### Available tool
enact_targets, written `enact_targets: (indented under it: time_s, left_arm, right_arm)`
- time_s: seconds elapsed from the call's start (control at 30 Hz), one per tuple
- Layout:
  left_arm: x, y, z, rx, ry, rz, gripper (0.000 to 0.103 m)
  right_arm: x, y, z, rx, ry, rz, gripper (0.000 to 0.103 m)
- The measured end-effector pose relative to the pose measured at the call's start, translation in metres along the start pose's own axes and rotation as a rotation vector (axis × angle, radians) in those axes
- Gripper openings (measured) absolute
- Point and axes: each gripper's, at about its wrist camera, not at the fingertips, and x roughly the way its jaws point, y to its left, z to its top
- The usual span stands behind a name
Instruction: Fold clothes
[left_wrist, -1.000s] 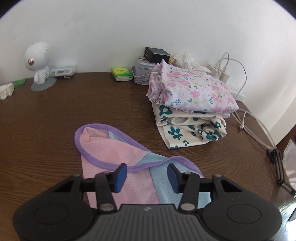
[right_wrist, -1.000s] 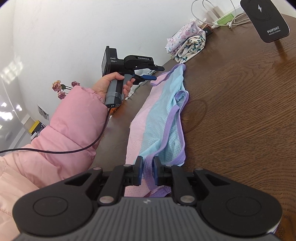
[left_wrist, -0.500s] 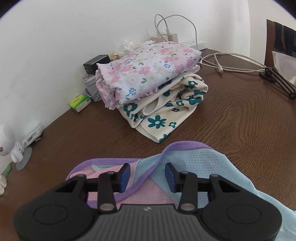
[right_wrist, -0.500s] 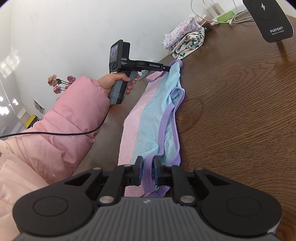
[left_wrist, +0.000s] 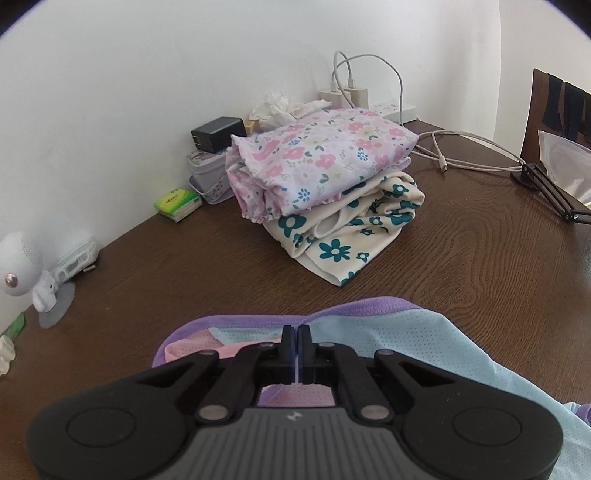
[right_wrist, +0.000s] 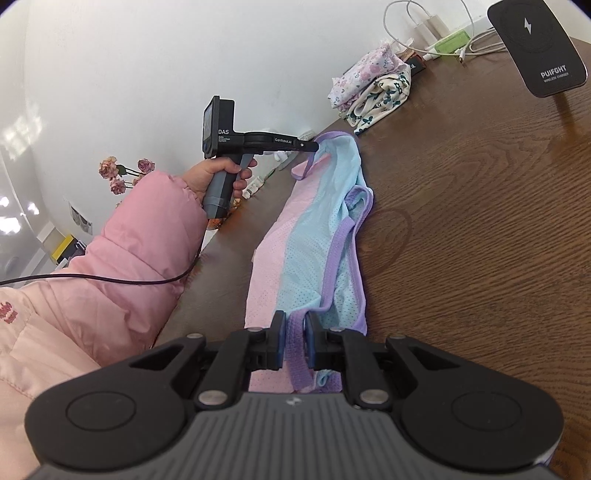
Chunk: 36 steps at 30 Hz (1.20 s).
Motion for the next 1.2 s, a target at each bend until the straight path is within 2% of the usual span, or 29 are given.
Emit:
enact_targets:
  time_s: [0.27, 0.43, 0.57, 0.7, 0.77, 0.83, 0.9, 0.93, 0.97, 1.07, 1.2]
  left_arm:
    - [-0.036, 0.024, 0.009, 0.005, 0.017, 0.116, 0.0]
    - [-0.008, 0.019, 0.016, -0.026, 0.028, 0.14, 0.001]
    - [0.026, 0.005, 0.017, -0.038, 0.052, 0.125, 0.001]
    - [0.052, -0.004, 0.014, -0.049, 0.075, 0.13, 0.006]
    - [0.056, -0.004, 0.012, -0.078, 0.077, 0.121, 0.012]
    - [0.059, -0.002, 0.01, -0.108, 0.08, 0.111, 0.024]
    - [0.047, -0.001, 0.008, -0.128, 0.046, 0.092, 0.055]
    - [0.035, -0.002, 0.007, -0.136, 0.018, 0.082, 0.058]
    - [0.023, -0.002, 0.005, -0.144, -0.01, 0.072, 0.059]
    - [-0.02, -0.01, -0.003, -0.144, -0.082, 0.055, 0.069]
    - [-0.073, -0.045, -0.031, -0.082, -0.11, -0.007, 0.071]
  right_arm:
    - [-0.015, 0.004, 0.002, -0.012, -0.057, 0.018, 0.012]
    - [-0.009, -0.005, 0.001, 0.012, -0.047, -0.008, 0.011]
    - [-0.008, -0.01, 0.002, 0.015, -0.048, -0.021, 0.011]
    - [-0.006, -0.01, 0.005, 0.002, -0.047, -0.019, 0.011]
    - [-0.005, -0.011, 0.006, -0.002, -0.042, -0.018, 0.011]
    - [-0.004, -0.011, 0.007, -0.004, -0.036, -0.016, 0.014]
    - [-0.003, -0.009, 0.009, -0.019, -0.033, -0.016, 0.023]
    - [-0.002, -0.006, 0.009, -0.034, -0.029, -0.019, 0.037]
    - [-0.002, -0.002, 0.01, -0.052, -0.027, -0.02, 0.043]
    - [0.005, 0.005, 0.012, -0.087, 0.018, -0.006, 0.043]
    - [0.024, 0.004, 0.012, -0.091, 0.108, -0.03, 0.039]
